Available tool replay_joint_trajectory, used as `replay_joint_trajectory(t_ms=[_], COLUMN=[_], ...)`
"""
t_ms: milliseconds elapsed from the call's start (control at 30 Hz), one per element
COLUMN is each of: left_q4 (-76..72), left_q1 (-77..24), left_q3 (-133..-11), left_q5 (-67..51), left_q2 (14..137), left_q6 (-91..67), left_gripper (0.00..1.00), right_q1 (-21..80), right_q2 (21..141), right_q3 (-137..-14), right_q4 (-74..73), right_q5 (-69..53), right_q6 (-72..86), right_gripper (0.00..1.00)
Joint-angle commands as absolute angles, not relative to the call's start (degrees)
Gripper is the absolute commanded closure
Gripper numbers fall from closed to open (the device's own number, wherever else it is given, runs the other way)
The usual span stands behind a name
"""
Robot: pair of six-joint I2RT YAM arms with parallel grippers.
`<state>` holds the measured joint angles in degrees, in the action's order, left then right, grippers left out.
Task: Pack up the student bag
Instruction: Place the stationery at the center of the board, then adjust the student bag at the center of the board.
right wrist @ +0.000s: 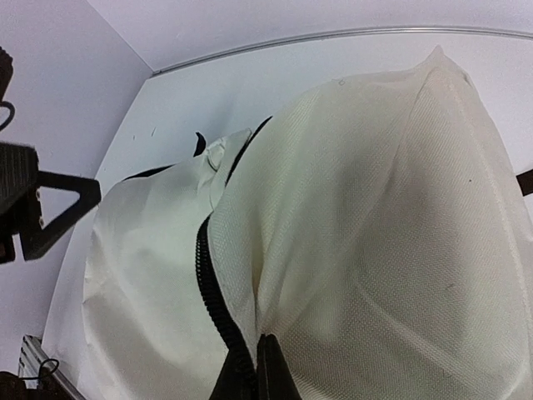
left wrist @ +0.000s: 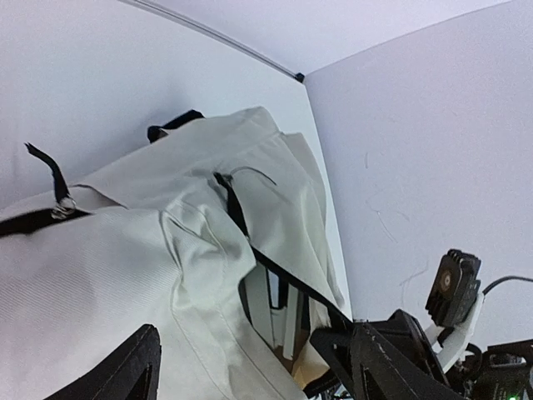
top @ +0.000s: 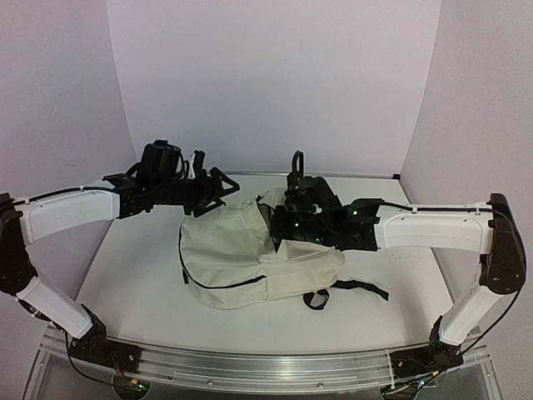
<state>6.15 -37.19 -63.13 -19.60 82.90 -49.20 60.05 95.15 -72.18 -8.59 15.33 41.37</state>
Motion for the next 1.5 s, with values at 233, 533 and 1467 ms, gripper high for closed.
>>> replay_joint_trajectory(t_ms=[233,533,1467], left_q4=[7.7,9.5,-11.9], left_q1=[-33.8,-32.8,-41.3], left_q3=[-80.2,-89.6,-61.3], left_q5=[-27.4,-33.1,-39.0], left_q2=[97.8,110.0,93.9], left_q6=[-42.4,-39.3,-53.5], left_gripper=[0.19,0.17,0.17], right_q1=[62.1,62.1,52.2], right_q2=[100.5,94.3,80.3], right_q3=[-71.2,-70.8,-65.9], right_q4=[-11.9,-18.5,-28.4], right_q5=[6.6,6.3,15.0], right_q6=[43.0,42.6,54.7], right_gripper=[0.94,0.70,0.17])
